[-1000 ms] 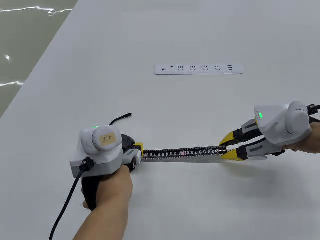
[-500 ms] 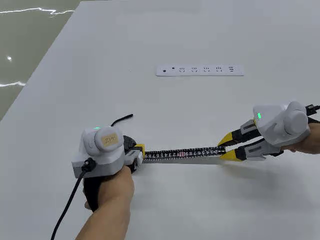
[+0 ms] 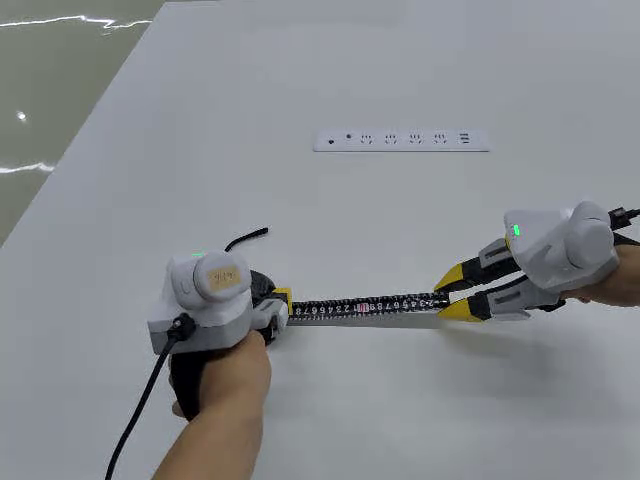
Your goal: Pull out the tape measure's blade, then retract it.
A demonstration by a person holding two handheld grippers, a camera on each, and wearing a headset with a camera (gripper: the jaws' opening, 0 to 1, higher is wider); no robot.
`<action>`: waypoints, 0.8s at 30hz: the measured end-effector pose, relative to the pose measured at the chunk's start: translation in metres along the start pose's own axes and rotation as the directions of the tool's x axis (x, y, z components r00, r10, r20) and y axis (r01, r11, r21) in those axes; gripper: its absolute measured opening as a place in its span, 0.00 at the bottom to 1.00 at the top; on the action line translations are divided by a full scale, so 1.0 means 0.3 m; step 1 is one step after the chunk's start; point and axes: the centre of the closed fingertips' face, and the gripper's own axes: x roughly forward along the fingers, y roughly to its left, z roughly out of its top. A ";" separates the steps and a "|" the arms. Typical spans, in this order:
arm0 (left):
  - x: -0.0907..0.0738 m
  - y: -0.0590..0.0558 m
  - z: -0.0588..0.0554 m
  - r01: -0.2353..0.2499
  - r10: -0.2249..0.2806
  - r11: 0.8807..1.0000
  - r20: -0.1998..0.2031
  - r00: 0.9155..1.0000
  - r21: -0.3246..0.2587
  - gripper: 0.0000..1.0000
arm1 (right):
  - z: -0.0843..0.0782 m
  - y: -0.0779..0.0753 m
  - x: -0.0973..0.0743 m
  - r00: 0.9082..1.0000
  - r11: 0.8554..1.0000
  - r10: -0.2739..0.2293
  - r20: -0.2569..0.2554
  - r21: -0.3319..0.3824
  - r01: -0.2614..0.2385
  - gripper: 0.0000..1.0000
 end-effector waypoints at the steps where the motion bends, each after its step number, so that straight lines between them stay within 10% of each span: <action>1: 0.002 0.001 0.000 0.000 0.000 1.000 0.000 1.000 0.001 0.61 | 0.002 0.001 0.000 1.000 1.000 0.000 0.000 -0.001 0.000 0.14; 24: 0.014 0.006 -0.007 -0.004 0.004 1.000 -0.003 1.000 0.024 0.61 | 0.016 0.004 0.009 1.000 1.000 0.006 0.000 -0.004 -0.006 0.15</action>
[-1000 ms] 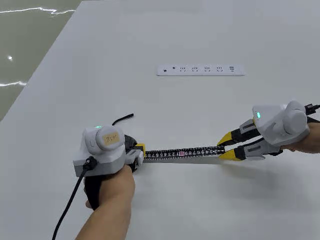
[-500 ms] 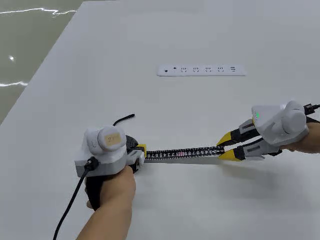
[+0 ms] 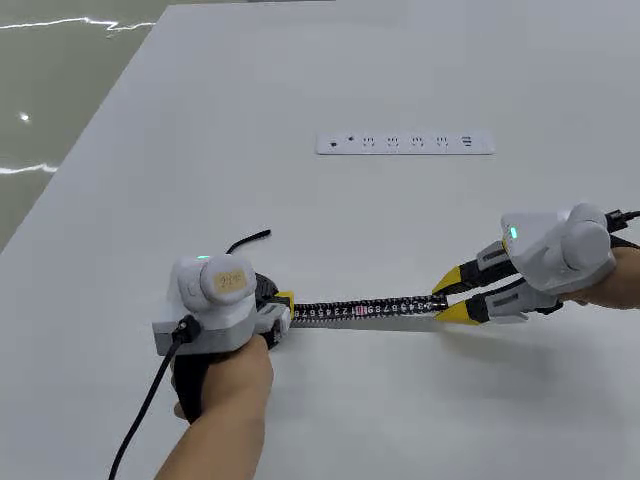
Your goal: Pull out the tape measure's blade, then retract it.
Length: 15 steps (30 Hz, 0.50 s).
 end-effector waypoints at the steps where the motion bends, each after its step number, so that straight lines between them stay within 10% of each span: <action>1: 0.000 0.000 -0.001 0.000 0.000 1.000 0.000 1.000 0.000 0.61 | 0.003 0.002 -0.001 1.000 1.000 0.000 0.000 -0.001 0.000 0.15; 15: -0.006 -0.002 -0.003 -0.002 0.002 1.000 -0.001 1.000 0.005 0.61 | 0.006 -0.001 0.008 1.000 1.000 0.005 0.002 -0.001 -0.005 0.15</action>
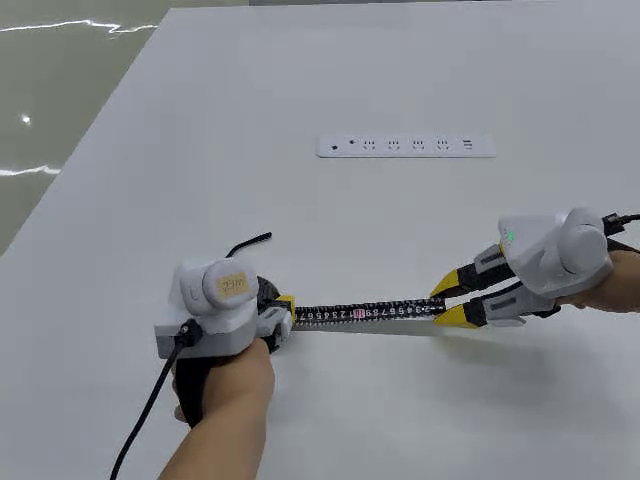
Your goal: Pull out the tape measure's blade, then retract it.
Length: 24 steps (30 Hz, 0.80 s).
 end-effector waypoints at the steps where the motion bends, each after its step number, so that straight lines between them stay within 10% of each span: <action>1: 0.000 0.000 0.000 0.000 0.000 1.000 0.000 1.000 0.000 0.61 | 0.001 0.000 0.000 1.000 1.000 0.000 0.000 0.000 0.000 0.15; 24: 0.004 0.003 -0.001 -0.005 0.005 1.000 0.004 1.000 -0.003 0.62 | 0.014 -0.002 0.016 1.000 1.000 0.003 0.003 0.000 -0.003 0.15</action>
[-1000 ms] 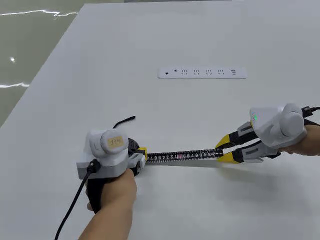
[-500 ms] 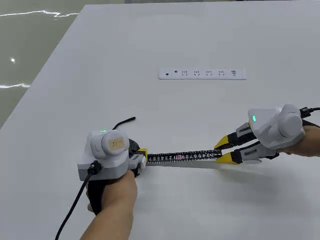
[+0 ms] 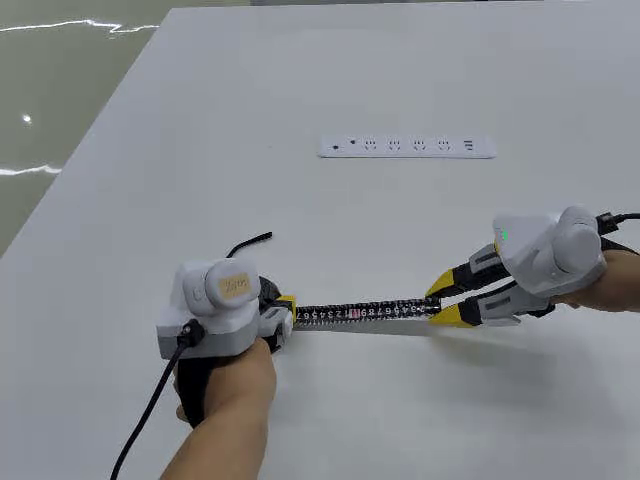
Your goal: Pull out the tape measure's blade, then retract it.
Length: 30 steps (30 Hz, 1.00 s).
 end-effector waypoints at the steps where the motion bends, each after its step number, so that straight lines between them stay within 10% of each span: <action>1: 0.005 0.002 -0.001 0.000 0.000 1.000 0.000 1.000 0.000 0.62 | 0.000 0.000 0.001 1.000 1.000 0.000 0.000 -0.001 0.000 0.15; 30: -0.003 -0.002 -0.003 -0.004 0.004 1.000 0.001 1.000 -0.002 0.62 | 0.018 0.005 0.008 1.000 1.000 0.004 0.004 -0.005 -0.004 0.15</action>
